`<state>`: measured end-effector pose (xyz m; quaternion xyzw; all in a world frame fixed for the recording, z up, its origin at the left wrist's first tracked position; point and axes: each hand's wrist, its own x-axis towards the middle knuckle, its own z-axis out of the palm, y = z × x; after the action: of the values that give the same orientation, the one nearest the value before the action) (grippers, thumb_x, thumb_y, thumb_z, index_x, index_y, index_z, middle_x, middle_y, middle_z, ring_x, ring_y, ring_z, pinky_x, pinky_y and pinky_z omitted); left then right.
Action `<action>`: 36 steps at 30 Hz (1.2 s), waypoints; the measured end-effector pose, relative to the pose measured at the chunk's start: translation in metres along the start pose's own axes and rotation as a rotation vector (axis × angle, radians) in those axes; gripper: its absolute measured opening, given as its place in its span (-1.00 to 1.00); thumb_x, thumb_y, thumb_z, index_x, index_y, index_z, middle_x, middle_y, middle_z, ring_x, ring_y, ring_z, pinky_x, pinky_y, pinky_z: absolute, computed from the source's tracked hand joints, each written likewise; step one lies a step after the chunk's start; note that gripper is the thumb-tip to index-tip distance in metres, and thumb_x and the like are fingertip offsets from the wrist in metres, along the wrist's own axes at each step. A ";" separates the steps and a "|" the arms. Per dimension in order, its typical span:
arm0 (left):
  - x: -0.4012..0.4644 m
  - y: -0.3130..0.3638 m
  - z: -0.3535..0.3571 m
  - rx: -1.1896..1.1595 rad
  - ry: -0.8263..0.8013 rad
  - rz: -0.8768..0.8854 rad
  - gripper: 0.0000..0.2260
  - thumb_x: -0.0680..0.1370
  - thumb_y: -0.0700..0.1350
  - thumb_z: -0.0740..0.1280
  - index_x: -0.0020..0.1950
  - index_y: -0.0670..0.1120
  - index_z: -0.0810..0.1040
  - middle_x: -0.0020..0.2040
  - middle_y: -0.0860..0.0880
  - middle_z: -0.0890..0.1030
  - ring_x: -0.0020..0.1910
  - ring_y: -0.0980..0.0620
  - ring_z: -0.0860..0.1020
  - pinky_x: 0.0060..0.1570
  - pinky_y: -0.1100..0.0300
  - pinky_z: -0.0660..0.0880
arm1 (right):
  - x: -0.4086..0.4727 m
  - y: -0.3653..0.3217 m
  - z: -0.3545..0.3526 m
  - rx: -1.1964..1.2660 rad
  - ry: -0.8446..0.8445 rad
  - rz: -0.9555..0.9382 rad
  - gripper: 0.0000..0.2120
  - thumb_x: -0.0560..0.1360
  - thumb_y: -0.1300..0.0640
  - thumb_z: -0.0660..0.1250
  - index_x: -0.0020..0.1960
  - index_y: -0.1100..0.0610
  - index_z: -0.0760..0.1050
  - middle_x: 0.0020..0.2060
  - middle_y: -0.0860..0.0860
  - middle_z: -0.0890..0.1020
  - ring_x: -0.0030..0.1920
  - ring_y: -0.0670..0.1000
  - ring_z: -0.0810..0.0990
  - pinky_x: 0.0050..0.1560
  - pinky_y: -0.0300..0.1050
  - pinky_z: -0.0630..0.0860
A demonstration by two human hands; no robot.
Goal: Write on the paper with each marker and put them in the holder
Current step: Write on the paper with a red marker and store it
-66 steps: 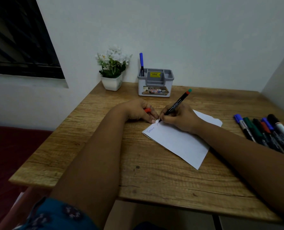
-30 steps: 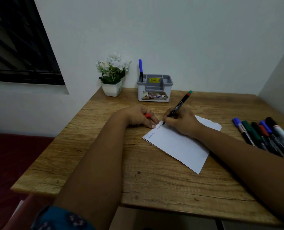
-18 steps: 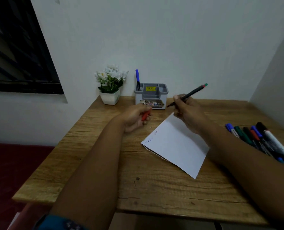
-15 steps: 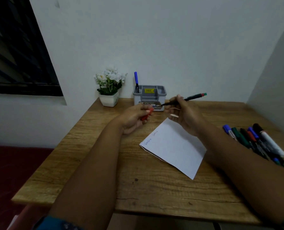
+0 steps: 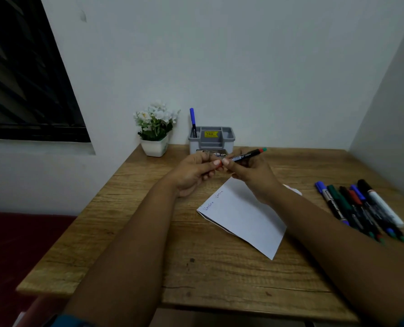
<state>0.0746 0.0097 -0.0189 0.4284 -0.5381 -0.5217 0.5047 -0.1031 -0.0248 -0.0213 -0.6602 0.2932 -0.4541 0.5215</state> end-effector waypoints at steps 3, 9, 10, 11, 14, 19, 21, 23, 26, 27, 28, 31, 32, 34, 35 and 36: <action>0.002 0.002 0.010 -0.076 0.027 0.017 -0.92 0.60 -0.25 0.25 0.00 -0.19 0.53 -0.26 -0.03 0.55 -0.42 0.23 0.43 -0.43 0.43 0.38 | 0.001 0.002 0.005 -0.013 0.027 -0.027 -0.91 0.50 0.16 0.43 -0.02 0.15 0.59 -0.16 0.12 0.68 -0.12 0.06 0.64 -0.10 -0.10 0.57; 0.003 0.004 0.011 -0.043 0.030 0.034 -0.95 0.60 -0.24 0.25 0.00 -0.18 0.50 -0.32 0.03 0.55 -0.43 0.23 0.41 -0.46 0.41 0.35 | 0.009 0.007 0.003 -0.027 0.027 0.019 -0.76 0.48 0.10 0.47 0.05 0.21 0.57 -0.10 0.14 0.67 -0.03 0.09 0.65 -0.03 -0.01 0.55; 0.003 0.007 0.010 0.010 0.037 0.046 -0.97 0.59 -0.23 0.27 0.01 -0.18 0.49 -0.34 0.07 0.58 -0.43 0.22 0.42 -0.45 0.40 0.36 | 0.011 0.007 0.002 -0.016 0.067 0.050 -0.66 0.44 0.07 0.50 0.12 0.22 0.53 -0.04 0.14 0.65 0.02 0.09 0.64 0.02 0.03 0.55; 0.003 0.009 0.009 0.065 0.062 0.059 -0.96 0.58 -0.23 0.30 0.02 -0.17 0.48 -0.33 0.07 0.60 -0.43 0.21 0.44 -0.44 0.38 0.37 | 0.013 0.005 0.000 -0.003 0.150 0.071 -0.53 0.38 0.06 0.55 0.19 0.18 0.46 0.01 0.11 0.62 0.06 0.08 0.63 0.08 0.04 0.56; 0.003 0.013 0.002 0.185 0.234 0.118 -0.93 0.52 -0.22 0.40 -0.10 -0.11 0.52 -0.29 0.01 0.64 -0.45 0.20 0.48 -0.41 0.35 0.41 | 0.015 -0.008 -0.013 -0.199 0.450 -0.022 -0.18 0.29 -0.01 0.61 0.38 0.03 0.22 0.16 0.01 0.47 0.10 -0.05 0.54 0.11 -0.11 0.51; -0.004 0.012 -0.014 0.197 0.374 0.209 -0.89 0.45 -0.23 0.47 -0.07 -0.17 0.60 -0.22 -0.01 0.60 -0.39 0.24 0.53 -0.33 0.35 0.51 | 0.019 -0.021 -0.004 -1.003 -0.010 -0.370 -0.61 0.56 -0.01 0.34 0.35 0.09 0.44 0.21 0.06 0.52 0.25 0.07 0.36 0.22 -0.02 0.36; -0.004 0.011 -0.015 0.205 0.384 0.213 -0.81 0.46 -0.23 0.47 0.03 -0.25 0.59 -0.20 -0.02 0.61 -0.36 0.22 0.53 -0.32 0.35 0.50 | 0.023 -0.023 0.014 -1.112 -0.179 -0.360 -0.73 0.62 0.07 0.24 0.28 0.11 0.49 0.16 0.08 0.56 0.21 0.08 0.42 0.15 -0.02 0.41; -0.004 0.011 -0.018 0.201 0.414 0.220 -0.78 0.47 -0.23 0.45 0.07 -0.29 0.58 -0.18 -0.04 0.62 -0.35 0.19 0.54 -0.31 0.33 0.50 | 0.029 -0.027 0.027 -1.214 -0.208 -0.388 -0.79 0.63 0.12 0.20 0.21 0.12 0.51 0.10 0.09 0.60 0.12 0.07 0.49 0.02 -0.05 0.46; -0.003 0.011 -0.019 0.101 0.418 0.274 -0.82 0.49 -0.25 0.42 0.07 -0.23 0.58 -0.21 -0.03 0.64 -0.32 0.20 0.60 -0.28 0.36 0.51 | 0.041 -0.029 0.033 -1.131 -0.222 -0.369 -0.77 0.60 0.17 0.27 0.24 0.14 0.50 0.06 0.11 0.65 0.05 0.10 0.60 -0.08 -0.09 0.47; -0.001 0.010 -0.017 0.051 0.410 0.289 -0.81 0.50 -0.25 0.40 0.10 -0.20 0.56 -0.18 -0.04 0.64 -0.27 0.18 0.62 -0.25 0.35 0.52 | 0.046 -0.028 0.033 -1.069 -0.231 -0.348 -0.69 0.57 0.20 0.31 0.31 0.14 0.45 0.04 0.12 0.66 0.03 0.10 0.62 -0.09 -0.11 0.48; 0.002 0.008 -0.015 0.008 0.405 0.295 -0.80 0.52 -0.25 0.38 0.14 -0.18 0.54 -0.14 -0.05 0.65 -0.22 0.15 0.64 -0.21 0.32 0.55 | 0.052 -0.029 0.030 -1.014 -0.225 -0.321 -0.56 0.54 0.24 0.34 0.39 0.12 0.36 -0.01 0.11 0.66 -0.02 0.09 0.63 -0.09 -0.10 0.51; 0.014 -0.002 -0.011 -0.007 0.466 0.287 -0.78 0.60 -0.21 0.28 0.25 -0.12 0.47 0.01 0.00 0.62 -0.03 0.14 0.60 -0.05 0.25 0.56 | 0.076 -0.032 0.009 -0.816 -0.056 -0.262 -0.16 0.48 0.35 0.38 0.57 -0.02 -0.01 -0.24 -0.01 0.61 -0.27 -0.09 0.60 -0.20 -0.29 0.55; 0.018 -0.006 -0.012 0.062 0.509 0.300 -0.77 0.62 -0.19 0.25 0.28 -0.11 0.45 0.03 0.05 0.59 0.00 0.20 0.57 0.00 0.29 0.53 | 0.087 -0.033 -0.001 -0.754 0.046 -0.273 -0.11 0.47 0.36 0.38 0.58 -0.07 -0.05 -0.25 -0.01 0.60 -0.30 -0.12 0.59 -0.25 -0.41 0.50; 0.021 -0.013 -0.017 0.288 0.580 0.368 -0.75 0.63 -0.18 0.22 0.31 -0.11 0.43 0.02 0.17 0.53 -0.03 0.40 0.51 -0.02 0.46 0.46 | 0.111 -0.035 -0.018 -0.686 0.244 -0.326 -0.14 0.47 0.37 0.36 0.56 -0.10 0.00 -0.20 0.01 0.59 -0.30 -0.11 0.59 -0.29 -0.49 0.45; 0.022 -0.016 -0.018 0.358 0.597 0.401 -0.75 0.63 -0.18 0.21 0.31 -0.10 0.42 0.02 0.20 0.51 -0.06 0.47 0.49 -0.05 0.52 0.43 | 0.122 -0.034 -0.024 -0.662 0.327 -0.353 -0.19 0.48 0.38 0.35 0.55 -0.08 0.04 -0.17 0.02 0.59 -0.28 -0.07 0.61 -0.26 -0.47 0.45; 0.024 -0.020 -0.020 0.392 0.613 0.415 -0.76 0.63 -0.18 0.21 0.30 -0.08 0.42 0.01 0.20 0.51 -0.08 0.48 0.47 -0.08 0.54 0.42 | 0.133 -0.033 -0.029 -0.645 0.384 -0.365 -0.24 0.49 0.38 0.33 0.53 -0.05 0.08 -0.14 0.04 0.59 -0.24 -0.02 0.62 -0.21 -0.38 0.47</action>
<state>0.0897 -0.0182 -0.0371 0.5343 -0.5268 -0.1452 0.6449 -0.0769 -0.1418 0.0501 -0.7343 0.3904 -0.5388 0.1346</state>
